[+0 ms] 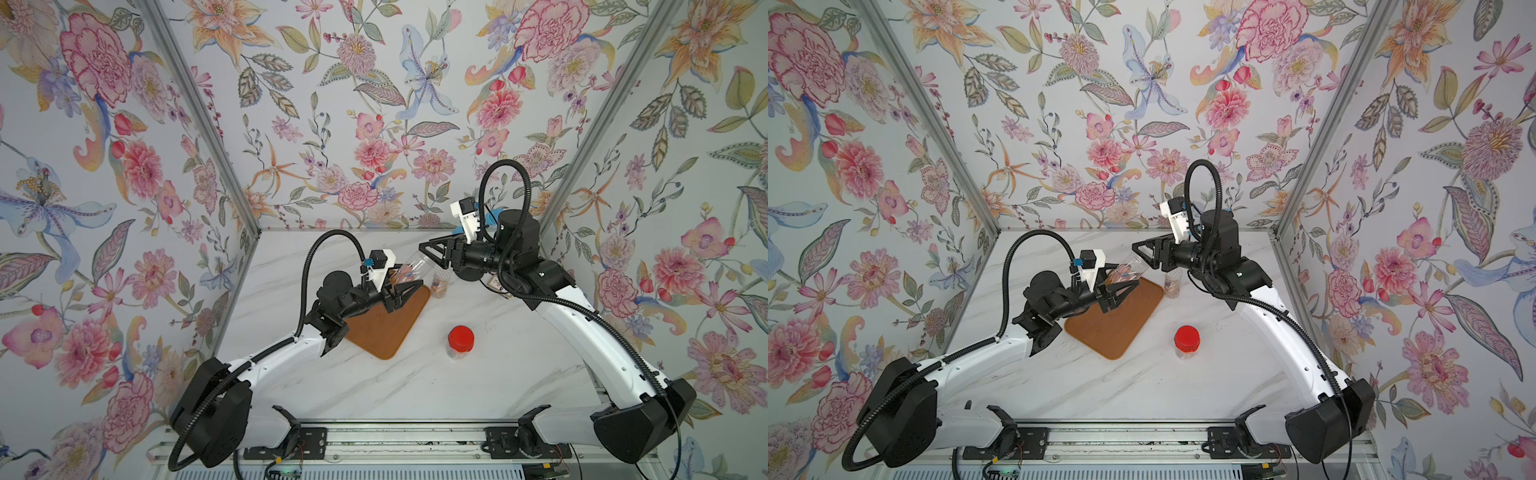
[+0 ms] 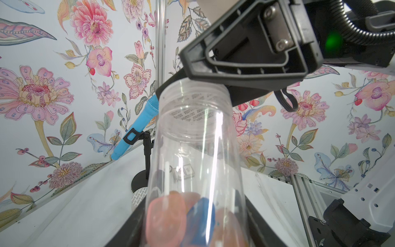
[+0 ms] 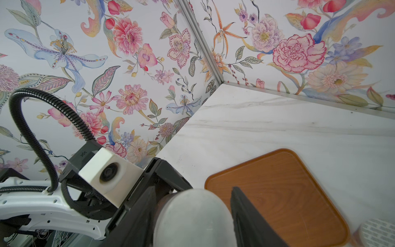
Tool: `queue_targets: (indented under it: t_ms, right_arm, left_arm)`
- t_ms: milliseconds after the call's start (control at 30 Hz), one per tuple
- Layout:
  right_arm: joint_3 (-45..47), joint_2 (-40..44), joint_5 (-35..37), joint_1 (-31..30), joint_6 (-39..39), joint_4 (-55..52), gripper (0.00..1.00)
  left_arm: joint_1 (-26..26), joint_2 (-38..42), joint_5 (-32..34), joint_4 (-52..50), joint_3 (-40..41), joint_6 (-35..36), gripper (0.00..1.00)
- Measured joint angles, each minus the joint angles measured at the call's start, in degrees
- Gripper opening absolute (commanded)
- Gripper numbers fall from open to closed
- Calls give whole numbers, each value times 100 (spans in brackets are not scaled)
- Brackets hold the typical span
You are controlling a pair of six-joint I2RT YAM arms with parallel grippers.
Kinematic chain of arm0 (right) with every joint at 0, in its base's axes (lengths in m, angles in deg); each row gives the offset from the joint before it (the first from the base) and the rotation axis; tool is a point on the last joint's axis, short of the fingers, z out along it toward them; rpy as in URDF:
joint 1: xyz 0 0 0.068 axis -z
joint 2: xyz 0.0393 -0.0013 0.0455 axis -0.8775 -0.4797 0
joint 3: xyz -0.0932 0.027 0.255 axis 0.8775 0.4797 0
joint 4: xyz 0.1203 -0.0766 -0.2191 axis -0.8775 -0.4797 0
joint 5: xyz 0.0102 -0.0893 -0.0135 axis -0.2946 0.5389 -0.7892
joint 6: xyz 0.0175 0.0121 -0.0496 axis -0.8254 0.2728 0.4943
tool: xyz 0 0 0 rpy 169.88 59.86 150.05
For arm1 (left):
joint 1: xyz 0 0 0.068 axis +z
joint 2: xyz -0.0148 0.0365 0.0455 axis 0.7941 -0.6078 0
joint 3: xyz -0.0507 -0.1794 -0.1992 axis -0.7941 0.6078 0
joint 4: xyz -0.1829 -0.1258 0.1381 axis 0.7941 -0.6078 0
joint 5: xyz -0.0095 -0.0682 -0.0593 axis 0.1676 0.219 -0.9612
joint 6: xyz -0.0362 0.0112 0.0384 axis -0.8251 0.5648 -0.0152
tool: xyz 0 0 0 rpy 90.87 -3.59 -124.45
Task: Pour the candies out of the jar
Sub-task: Unscrew the lid from the jar.
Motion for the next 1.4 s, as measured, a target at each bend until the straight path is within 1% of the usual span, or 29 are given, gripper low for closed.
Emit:
queue_targets:
  t_ms: [67, 167, 267, 467, 633, 767, 1100, 1400]
  right_arm:
    - [9, 59, 26, -44, 9, 2, 65]
    - [98, 173, 96, -120, 4, 4, 67]
    - [205, 258, 203, -138, 17, 4, 73]
    - [293, 299, 315, -138, 11, 0, 75]
    - [293, 310, 374, -131, 9, 0, 87]
    - [291, 310, 382, -114, -63, 0, 92]
    - [289, 310, 201, -72, -413, 105, 93]
    - [289, 286, 94, -72, -610, 229, 91]
  left_arm:
    - [0, -4, -4, 61, 0, -22, 0]
    - [0, -50, -17, 199, 0, -96, 0]
    - [0, -129, -42, 282, 0, -160, 0]
    - [0, -151, -44, 354, 0, -249, 0]
    - [0, -151, -46, 442, 0, -269, 0]
    - [0, -149, -48, 446, 0, -282, 0]
    - [0, -149, -55, 448, 0, -282, 0]
    - [-2, -146, -72, 446, 0, -282, 0]
